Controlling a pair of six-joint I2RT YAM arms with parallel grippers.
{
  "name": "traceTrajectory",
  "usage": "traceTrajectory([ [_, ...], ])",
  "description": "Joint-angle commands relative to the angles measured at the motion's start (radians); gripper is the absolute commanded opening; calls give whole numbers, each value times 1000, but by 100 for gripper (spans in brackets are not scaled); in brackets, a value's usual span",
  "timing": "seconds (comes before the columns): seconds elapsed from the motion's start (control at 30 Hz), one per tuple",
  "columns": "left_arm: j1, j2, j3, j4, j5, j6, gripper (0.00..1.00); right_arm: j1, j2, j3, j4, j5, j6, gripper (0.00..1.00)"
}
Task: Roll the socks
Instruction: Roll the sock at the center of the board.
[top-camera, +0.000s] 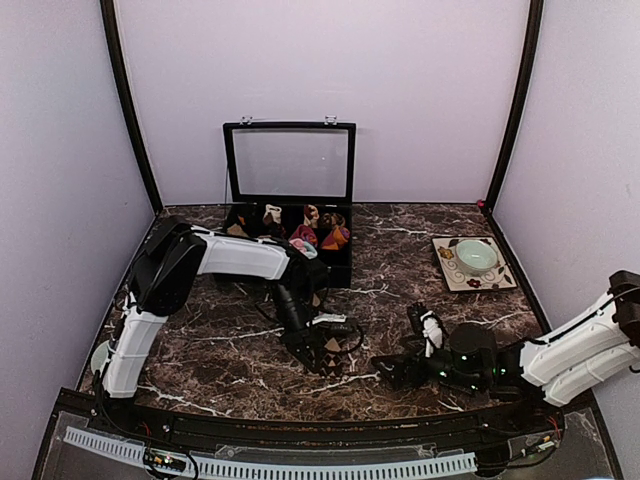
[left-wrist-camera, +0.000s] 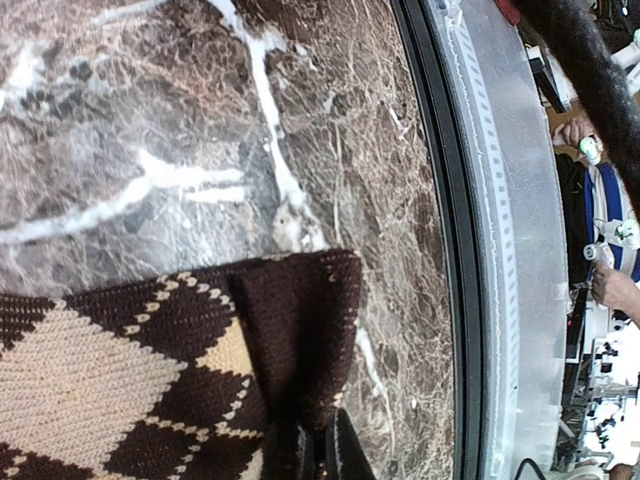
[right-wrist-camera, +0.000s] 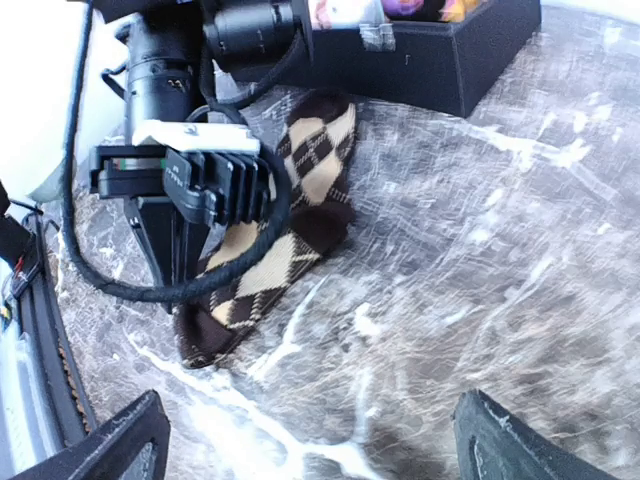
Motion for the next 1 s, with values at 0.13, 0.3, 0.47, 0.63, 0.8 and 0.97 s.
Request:
traceTrajectory([
  [0.13, -7, 87, -9, -66, -132, -62, 0, 113, 91, 99, -37, -21, -497, 86],
  [0.3, -6, 110, -12, -57, -137, -103, 0, 148, 184, 123, 78, -96, -686, 62],
  [0.47, -2, 135, 4, -73, -123, -96, 0, 158, 316, 244, 63, -136, -808, 51],
  [0.63, 0, 142, -8, -58, -138, -92, 0, 151, 448, 342, 72, -168, -876, 37],
  [0.8, 2, 131, -21, -37, -144, -89, 0, 107, 520, 404, 55, -247, -880, 21],
  [0.97, 2, 119, -23, -36, -138, -76, 0, 79, 558, 424, 30, -267, -881, 20],
])
